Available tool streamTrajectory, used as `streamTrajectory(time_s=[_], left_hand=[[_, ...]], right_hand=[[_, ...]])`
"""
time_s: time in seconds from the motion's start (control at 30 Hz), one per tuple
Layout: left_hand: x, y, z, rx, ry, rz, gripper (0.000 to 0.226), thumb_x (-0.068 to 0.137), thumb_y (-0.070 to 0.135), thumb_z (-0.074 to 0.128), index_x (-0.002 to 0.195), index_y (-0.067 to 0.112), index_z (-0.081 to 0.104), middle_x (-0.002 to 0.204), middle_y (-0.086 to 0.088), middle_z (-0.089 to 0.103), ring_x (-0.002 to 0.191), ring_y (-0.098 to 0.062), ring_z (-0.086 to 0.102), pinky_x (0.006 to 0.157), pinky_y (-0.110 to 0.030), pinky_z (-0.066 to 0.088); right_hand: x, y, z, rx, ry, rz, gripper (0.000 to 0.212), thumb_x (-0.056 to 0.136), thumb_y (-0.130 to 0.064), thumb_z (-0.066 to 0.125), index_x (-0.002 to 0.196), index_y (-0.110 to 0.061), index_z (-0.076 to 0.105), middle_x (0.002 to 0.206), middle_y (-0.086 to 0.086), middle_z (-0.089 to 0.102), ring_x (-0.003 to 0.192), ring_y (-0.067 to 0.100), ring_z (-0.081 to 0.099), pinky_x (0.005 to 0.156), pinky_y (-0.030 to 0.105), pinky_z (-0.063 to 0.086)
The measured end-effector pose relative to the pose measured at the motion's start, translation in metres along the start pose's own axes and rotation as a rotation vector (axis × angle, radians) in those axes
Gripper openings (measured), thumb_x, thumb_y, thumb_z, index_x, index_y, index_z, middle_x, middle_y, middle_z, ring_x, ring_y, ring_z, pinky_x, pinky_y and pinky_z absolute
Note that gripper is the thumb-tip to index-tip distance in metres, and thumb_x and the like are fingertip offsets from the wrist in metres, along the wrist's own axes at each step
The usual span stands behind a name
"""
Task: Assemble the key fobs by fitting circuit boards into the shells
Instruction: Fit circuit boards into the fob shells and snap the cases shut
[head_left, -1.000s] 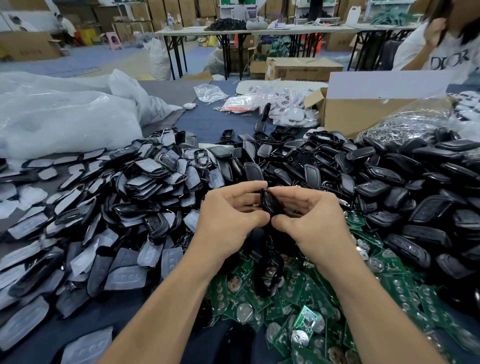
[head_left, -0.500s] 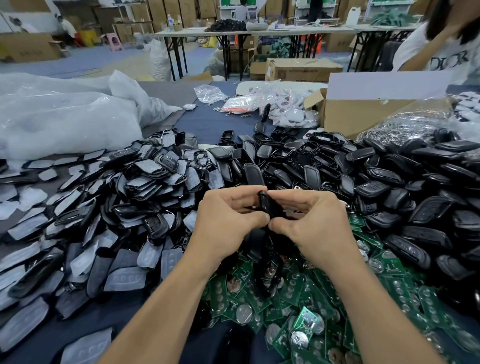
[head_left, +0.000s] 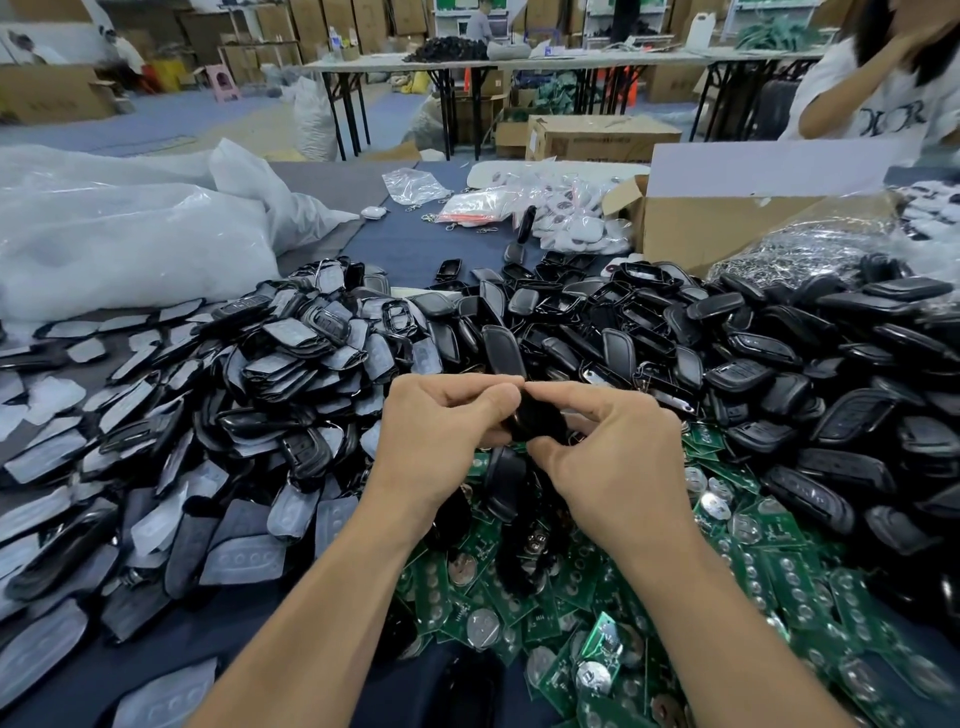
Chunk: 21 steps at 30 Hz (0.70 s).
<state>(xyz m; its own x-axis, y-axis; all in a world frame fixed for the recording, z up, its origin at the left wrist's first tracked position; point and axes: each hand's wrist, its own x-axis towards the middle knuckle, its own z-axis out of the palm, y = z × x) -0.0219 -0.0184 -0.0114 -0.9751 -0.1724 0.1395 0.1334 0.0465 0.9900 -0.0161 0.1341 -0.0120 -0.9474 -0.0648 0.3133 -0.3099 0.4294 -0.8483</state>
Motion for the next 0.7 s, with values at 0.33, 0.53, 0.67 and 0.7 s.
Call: streamTrajectory(time_s=[0.33, 0.53, 0.67, 0.7], left_hand=[[0.005, -0.002, -0.005, -0.091, 0.027, -0.003, 0.024, 0.088, 0.0, 0.078, 0.076, 0.02, 0.085, 0.076, -0.011, 0.079, 0.069, -0.022, 0.078, 0.061, -0.027, 0.061], [0.004, -0.002, -0.001, -0.126, 0.047, 0.036, 0.028, 0.088, 0.0, 0.078, 0.074, 0.023, 0.084, 0.075, -0.008, 0.079, 0.069, -0.02, 0.077, 0.064, -0.031, 0.064], [0.003, -0.001, -0.001, -0.117, 0.047, 0.057, 0.027, 0.089, 0.001, 0.077, 0.076, 0.023, 0.084, 0.077, -0.008, 0.08, 0.072, -0.02, 0.077, 0.068, -0.03, 0.064], [0.003, -0.002, 0.0, -0.105, 0.043, 0.058, 0.026, 0.089, 0.002, 0.077, 0.078, 0.024, 0.085, 0.079, -0.007, 0.08, 0.074, -0.02, 0.077, 0.069, -0.031, 0.064]], right_hand=[[0.005, 0.01, 0.0, 0.074, -0.002, -0.041, 0.043, 0.068, -0.013, 0.082, 0.103, -0.038, 0.081, 0.082, -0.024, 0.076, 0.073, 0.002, 0.073, 0.062, 0.013, 0.054], [0.011, 0.011, -0.004, 0.394, -0.092, 0.123, 0.035, 0.072, -0.006, 0.085, 0.098, -0.029, 0.083, 0.086, -0.001, 0.081, 0.069, 0.015, 0.074, 0.064, 0.031, 0.06], [0.014, 0.012, -0.005, 0.652, -0.089, 0.3, 0.021, 0.089, 0.003, 0.075, 0.087, -0.015, 0.085, 0.088, 0.013, 0.08, 0.083, 0.028, 0.077, 0.068, 0.028, 0.062], [0.014, 0.013, -0.006, 0.647, -0.078, 0.3, 0.022, 0.088, 0.004, 0.075, 0.085, -0.015, 0.084, 0.087, 0.013, 0.08, 0.084, 0.029, 0.078, 0.068, 0.029, 0.063]])
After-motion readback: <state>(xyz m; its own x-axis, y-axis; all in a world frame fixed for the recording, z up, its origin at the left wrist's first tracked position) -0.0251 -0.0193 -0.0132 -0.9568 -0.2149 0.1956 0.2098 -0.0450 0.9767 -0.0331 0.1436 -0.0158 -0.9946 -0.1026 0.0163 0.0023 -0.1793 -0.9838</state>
